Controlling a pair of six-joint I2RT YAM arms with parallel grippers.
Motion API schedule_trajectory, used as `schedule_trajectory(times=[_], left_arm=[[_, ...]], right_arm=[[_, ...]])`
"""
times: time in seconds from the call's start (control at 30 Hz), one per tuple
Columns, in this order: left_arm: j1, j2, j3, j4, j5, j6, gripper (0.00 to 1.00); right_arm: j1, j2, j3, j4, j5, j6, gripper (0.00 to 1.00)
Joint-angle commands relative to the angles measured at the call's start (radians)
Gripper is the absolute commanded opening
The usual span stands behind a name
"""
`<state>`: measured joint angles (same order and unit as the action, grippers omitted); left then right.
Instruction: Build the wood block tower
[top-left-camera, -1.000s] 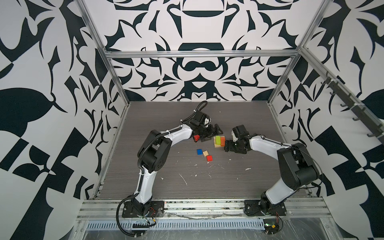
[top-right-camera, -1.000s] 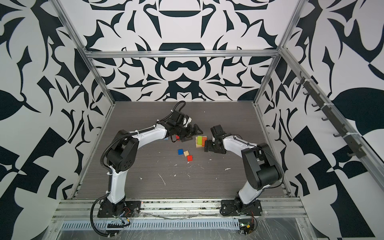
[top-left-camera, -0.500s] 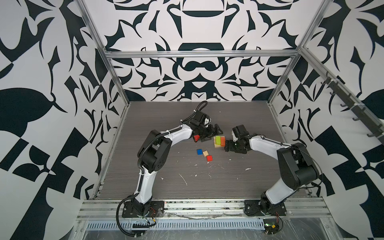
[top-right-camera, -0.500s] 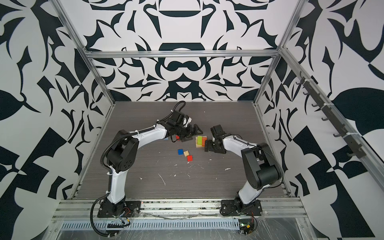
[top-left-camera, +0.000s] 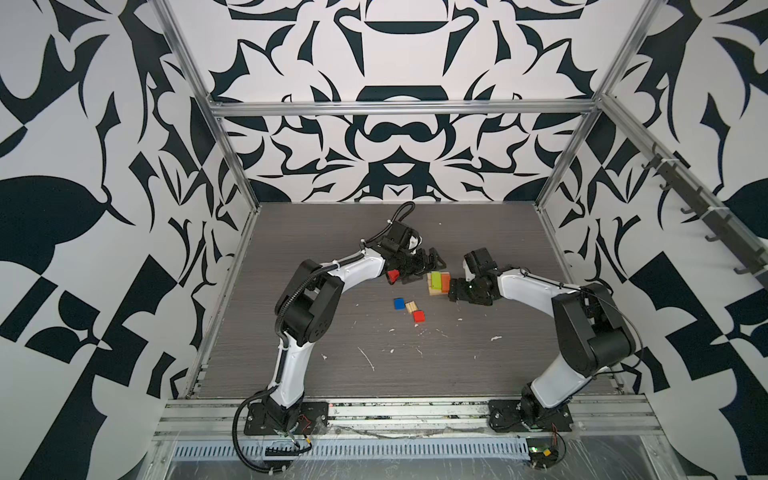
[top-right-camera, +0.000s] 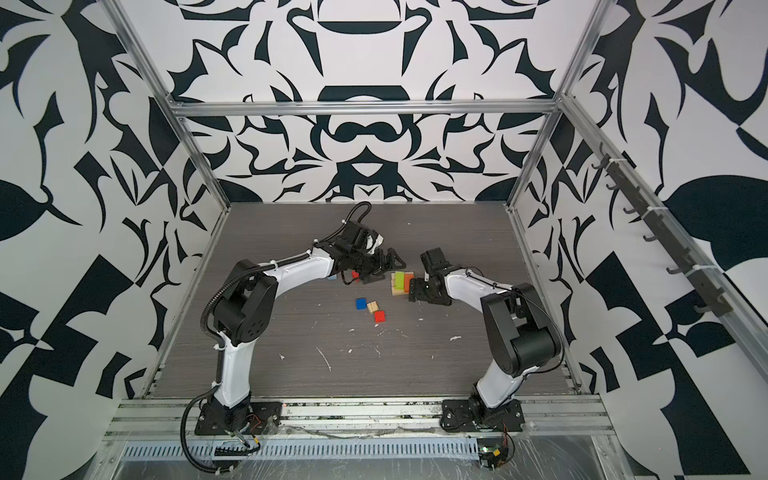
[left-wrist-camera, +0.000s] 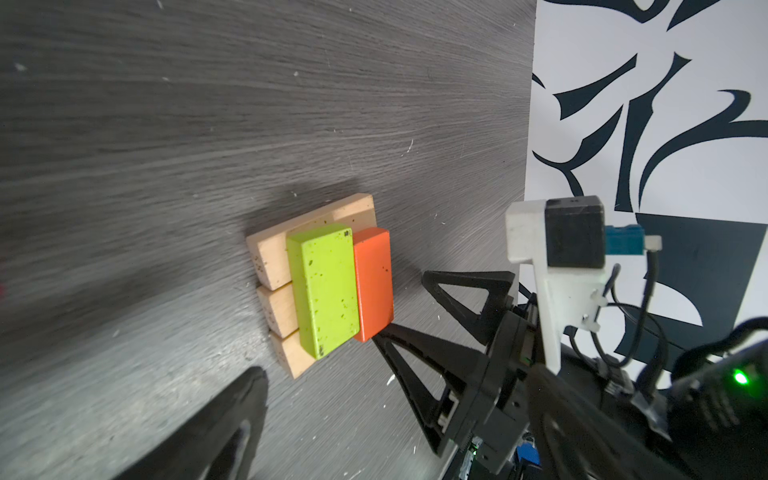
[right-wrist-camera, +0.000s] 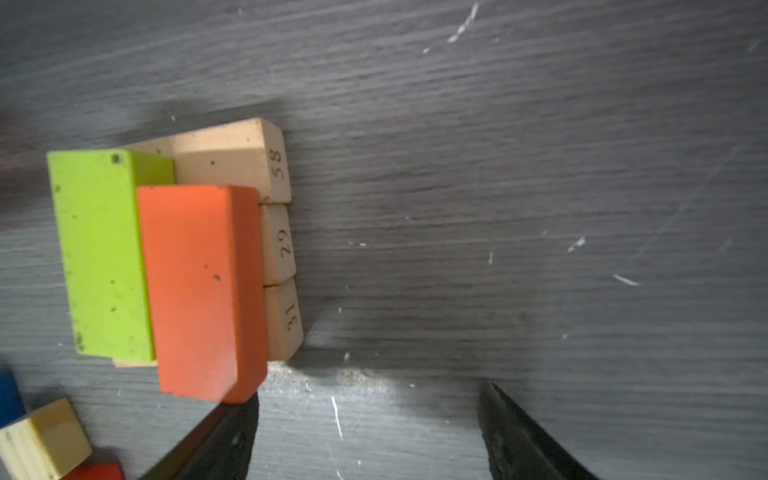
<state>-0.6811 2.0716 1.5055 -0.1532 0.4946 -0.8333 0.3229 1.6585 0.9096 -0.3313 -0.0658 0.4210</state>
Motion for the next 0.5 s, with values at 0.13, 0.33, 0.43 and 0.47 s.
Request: schedule_trajectory(times=[0.13,0.33,0.43,0.47], left_arm=[[-0.003,-0.010,0.004,-0.005,0.002,0.009,1.00],[-0.004,-0.011,0.005,-0.003,0.000,0.009,1.00],[-0.004,-0.010,0.004,-0.003,0.001,0.008,1.00],[-0.004,-0.010,0.004,-0.002,0.000,0.009,0.99]], right_arm=[[0.005,0.003,0.046,0.005,0.014,0.003,0.86],[0.005,0.005,0.052,-0.003,0.009,0.002,0.86],[0.005,-0.006,0.045,-0.006,0.011,0.002,0.86],[0.005,-0.011,0.043,-0.008,0.011,0.002,0.86]])
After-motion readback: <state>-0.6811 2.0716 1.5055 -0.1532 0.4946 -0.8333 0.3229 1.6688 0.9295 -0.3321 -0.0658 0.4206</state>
